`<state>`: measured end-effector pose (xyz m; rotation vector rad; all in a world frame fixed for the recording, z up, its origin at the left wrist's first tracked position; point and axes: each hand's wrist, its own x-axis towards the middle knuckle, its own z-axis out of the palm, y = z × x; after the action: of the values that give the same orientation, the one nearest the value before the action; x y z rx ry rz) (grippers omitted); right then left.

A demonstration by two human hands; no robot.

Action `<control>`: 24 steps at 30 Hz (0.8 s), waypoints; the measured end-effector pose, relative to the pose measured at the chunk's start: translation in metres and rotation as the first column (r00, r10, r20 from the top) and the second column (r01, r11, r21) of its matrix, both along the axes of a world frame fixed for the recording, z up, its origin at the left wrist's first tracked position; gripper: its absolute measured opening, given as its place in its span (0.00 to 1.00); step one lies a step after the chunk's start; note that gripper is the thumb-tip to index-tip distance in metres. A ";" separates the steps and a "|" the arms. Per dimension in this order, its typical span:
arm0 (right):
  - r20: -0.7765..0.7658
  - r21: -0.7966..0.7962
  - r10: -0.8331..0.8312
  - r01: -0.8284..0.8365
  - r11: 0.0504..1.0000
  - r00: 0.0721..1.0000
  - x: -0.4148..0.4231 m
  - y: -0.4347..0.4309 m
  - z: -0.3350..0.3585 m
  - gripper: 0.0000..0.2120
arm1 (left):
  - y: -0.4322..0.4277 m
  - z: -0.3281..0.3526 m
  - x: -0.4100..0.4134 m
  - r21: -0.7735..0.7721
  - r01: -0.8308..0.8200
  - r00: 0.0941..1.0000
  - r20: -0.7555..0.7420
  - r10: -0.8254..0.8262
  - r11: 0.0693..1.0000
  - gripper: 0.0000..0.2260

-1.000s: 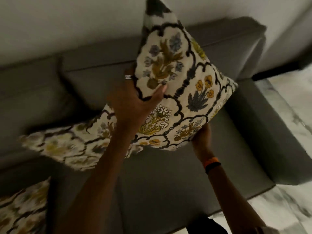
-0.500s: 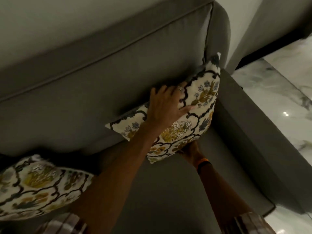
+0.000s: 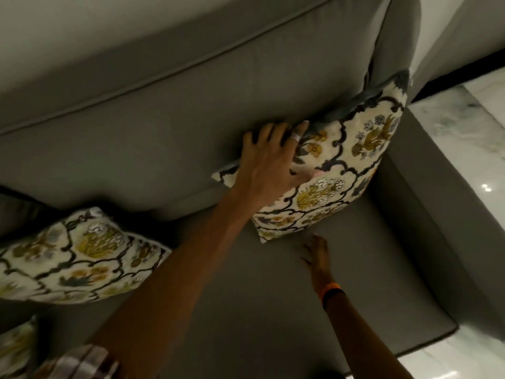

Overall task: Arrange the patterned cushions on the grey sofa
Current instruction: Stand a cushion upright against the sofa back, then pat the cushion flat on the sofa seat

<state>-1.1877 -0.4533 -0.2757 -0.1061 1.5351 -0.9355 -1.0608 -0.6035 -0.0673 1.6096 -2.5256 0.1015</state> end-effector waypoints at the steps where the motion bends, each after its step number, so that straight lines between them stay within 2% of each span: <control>1: -0.045 -0.004 0.028 -0.028 1.000 0.999 0.011 0.015 0.002 0.19 | 0.011 0.000 0.020 -0.036 -0.005 1.000 -0.029 0.004 0.999 0.40; 5: -0.228 0.007 0.218 -0.223 0.975 0.949 0.085 0.074 0.006 0.13 | 0.074 -0.001 0.126 -0.184 -0.063 0.988 -0.151 0.035 0.981 0.36; 8: -0.314 -0.019 0.343 -0.367 0.930 0.885 0.169 0.117 0.015 0.13 | 0.139 -0.012 0.223 -0.175 -0.160 0.976 -0.177 0.129 0.972 0.32; 10: -0.355 -0.034 0.400 -0.439 0.898 0.845 0.242 0.150 0.029 0.16 | 0.193 -0.025 0.306 -0.167 -0.236 0.962 -0.183 0.205 0.957 0.29; 11: -0.364 -0.030 0.434 -0.476 0.879 0.824 0.273 0.166 0.031 0.20 | 0.219 -0.033 0.344 -0.160 -0.257 0.956 -0.184 0.227 0.953 0.27; 14: -0.336 0.004 0.566 -0.599 0.801 0.753 0.382 0.214 0.043 0.28 | 0.310 -0.046 0.475 -0.041 -0.371 0.916 -0.180 0.359 0.928 0.25; 19: -0.307 0.029 0.702 -0.731 0.682 0.643 0.540 0.276 0.053 0.24 | 0.450 -0.066 0.663 0.231 -0.615 0.759 -0.085 0.645 0.754 0.27; 22: -0.263 0.037 0.744 -0.764 0.644 0.615 0.617 0.298 0.055 0.23 | 0.512 -0.096 0.761 0.376 -0.711 0.633 -0.026 0.773 0.595 0.34; 24: -0.221 0.030 0.745 -0.759 0.650 0.629 0.665 0.308 0.048 0.26 | 0.540 -0.118 0.817 0.469 -0.750 0.534 0.013 0.845 0.467 0.35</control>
<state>-0.5229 -0.1453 -0.2276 -0.8705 1.4422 -0.2837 -0.2437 -0.0636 -0.1856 2.6890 -1.4280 -0.5480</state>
